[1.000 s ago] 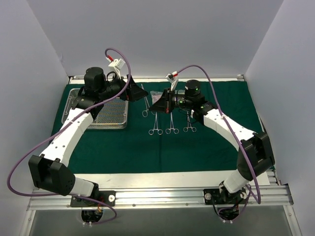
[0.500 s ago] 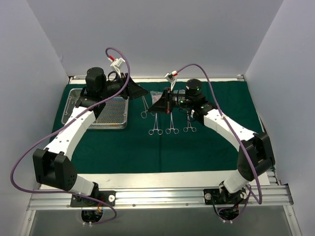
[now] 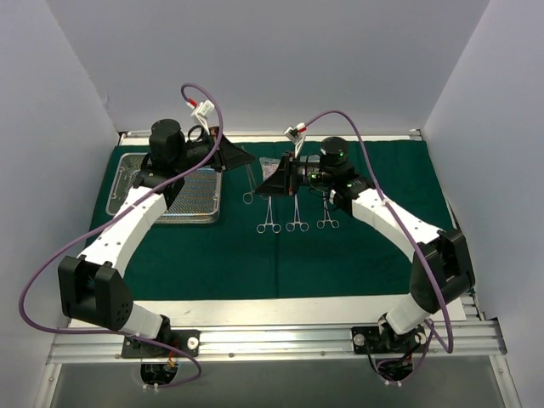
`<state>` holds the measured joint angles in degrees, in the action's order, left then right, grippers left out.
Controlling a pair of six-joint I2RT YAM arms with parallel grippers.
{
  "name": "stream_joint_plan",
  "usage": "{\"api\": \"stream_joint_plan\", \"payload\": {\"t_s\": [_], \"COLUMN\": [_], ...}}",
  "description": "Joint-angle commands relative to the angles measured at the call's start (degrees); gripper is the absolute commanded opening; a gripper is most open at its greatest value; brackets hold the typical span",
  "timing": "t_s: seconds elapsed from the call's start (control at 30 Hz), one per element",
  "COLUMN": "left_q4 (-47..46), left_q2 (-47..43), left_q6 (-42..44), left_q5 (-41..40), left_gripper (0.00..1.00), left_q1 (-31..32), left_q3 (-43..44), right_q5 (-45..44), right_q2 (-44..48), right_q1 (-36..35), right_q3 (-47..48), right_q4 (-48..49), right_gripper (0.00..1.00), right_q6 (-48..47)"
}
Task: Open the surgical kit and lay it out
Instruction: Place the medical item in the surgical kit.
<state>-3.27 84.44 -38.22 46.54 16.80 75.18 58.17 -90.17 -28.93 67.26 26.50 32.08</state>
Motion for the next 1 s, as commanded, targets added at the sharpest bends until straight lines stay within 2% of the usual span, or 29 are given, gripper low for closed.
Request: {"api": "stream_joint_plan", "payload": {"t_s": [0.0, 0.03, 0.13, 0.27, 0.3, 0.4, 0.53, 0.8, 0.97], "left_q4": [-2.3, -2.2, -1.5, -0.4, -0.1, 1.3, 1.7, 2.9, 3.1], "left_q2": [-1.6, -1.7, -2.3, -2.7, -2.7, -2.7, -2.7, -2.4, -2.0], "left_q6": [0.4, -0.3, -0.9, -1.7, -1.8, -1.9, -2.6, -2.5, -2.3], "left_q5": [-3.6, -5.0, -7.9, -10.9, -11.6, -13.5, -14.7, -15.5, -15.3], "left_gripper": [0.02, 0.02, 0.02, 0.02, 0.02, 0.02, 0.02, 0.02, 0.02], "left_q1": [0.1, 0.2, 0.7, 1.7, 1.9, 2.7, 3.2, 4.0, 4.1], "left_q3": [-1.2, -1.4, -2.4, -3.2, -3.2, -2.8, -2.3, -1.3, -1.2], "right_q5": [-2.3, -3.7, -10.3, -22.7, -28.7, -38.4, -44.9, -50.5, -51.8], "right_q2": [4.0, 4.6, 6.1, 8.0, 8.1, 8.3, 6.8, 4.5, 3.8], "right_q1": [-0.3, -0.4, -1.1, -4.3, -5.4, -9.3, -12.0, -14.8, -14.8], "right_q3": [3.7, 4.4, 7.1, 9.5, 10.8, 12.4, 13.8, 14.4, 14.3], "right_q4": [-4.5, -9.0, -16.0, -22.3, -23.7, -26.2, -30.8, -33.2, -33.5], "right_gripper": [0.29, 0.36, 0.45, 0.46, 0.45, 0.40, 0.34, 0.25, 0.23], "right_q6": [-4.8, -6.5, -11.7, -16.9, -18.9, -21.5, -23.9, -25.7, -26.4]}}
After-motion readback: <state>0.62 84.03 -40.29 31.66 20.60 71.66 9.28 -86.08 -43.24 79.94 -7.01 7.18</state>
